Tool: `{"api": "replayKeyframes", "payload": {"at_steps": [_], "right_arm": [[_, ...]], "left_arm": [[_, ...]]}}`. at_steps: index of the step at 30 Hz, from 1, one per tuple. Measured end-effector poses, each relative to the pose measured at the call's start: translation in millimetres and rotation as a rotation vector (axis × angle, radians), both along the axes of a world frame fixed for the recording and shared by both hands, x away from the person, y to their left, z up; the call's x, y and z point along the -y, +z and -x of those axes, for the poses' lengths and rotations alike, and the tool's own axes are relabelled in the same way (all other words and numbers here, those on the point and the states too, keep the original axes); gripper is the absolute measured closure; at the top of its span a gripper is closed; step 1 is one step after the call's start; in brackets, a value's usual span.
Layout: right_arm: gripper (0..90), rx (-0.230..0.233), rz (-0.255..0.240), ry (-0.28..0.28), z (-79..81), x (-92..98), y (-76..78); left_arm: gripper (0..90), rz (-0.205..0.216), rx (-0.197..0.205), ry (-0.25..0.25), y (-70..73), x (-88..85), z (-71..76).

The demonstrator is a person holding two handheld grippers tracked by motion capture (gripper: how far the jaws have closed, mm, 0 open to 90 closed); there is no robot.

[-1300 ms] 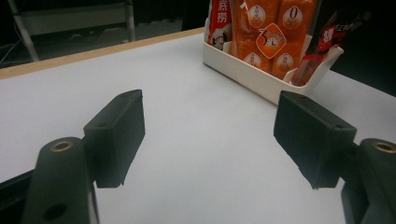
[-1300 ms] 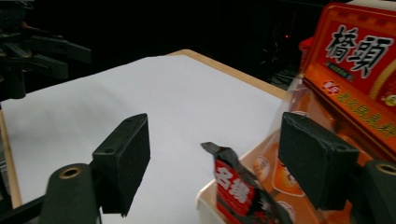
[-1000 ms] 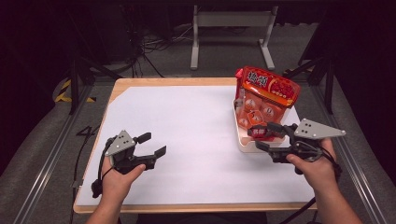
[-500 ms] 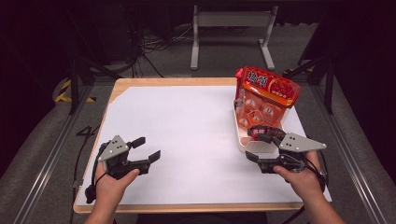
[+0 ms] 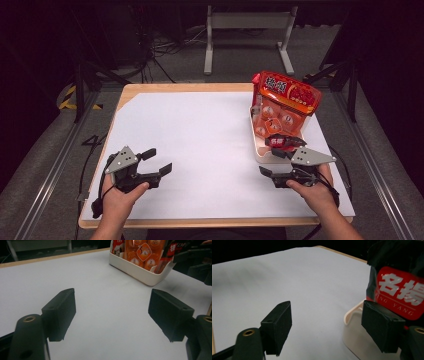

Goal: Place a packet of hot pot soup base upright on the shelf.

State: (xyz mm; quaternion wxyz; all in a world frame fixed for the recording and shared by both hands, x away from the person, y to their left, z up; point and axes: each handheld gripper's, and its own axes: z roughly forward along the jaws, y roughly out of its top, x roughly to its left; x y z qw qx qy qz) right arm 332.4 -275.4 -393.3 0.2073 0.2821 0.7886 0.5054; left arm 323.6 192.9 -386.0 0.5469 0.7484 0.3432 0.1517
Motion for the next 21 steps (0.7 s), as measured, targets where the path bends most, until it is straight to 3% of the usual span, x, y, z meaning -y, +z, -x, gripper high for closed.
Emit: {"api": "replayKeyframes", "payload": {"at_steps": [8,14,21], "right_arm": [[26.8,0.007,0.012,-0.019,-0.5,-0.6,-12.2],[25.9,0.001,0.066,-0.020,-0.5,-6.0,-23.5],[25.4,0.005,0.063,-0.025,-0.1,-6.8,-23.3]], "left_arm": [[23.2,-0.001,-0.014,-0.004,-5.6,-1.3,-1.2],[23.1,-0.002,-0.025,0.000,-9.7,-4.0,-2.2],[22.9,-0.004,-0.039,-0.004,-13.6,-3.3,-3.6]]}}
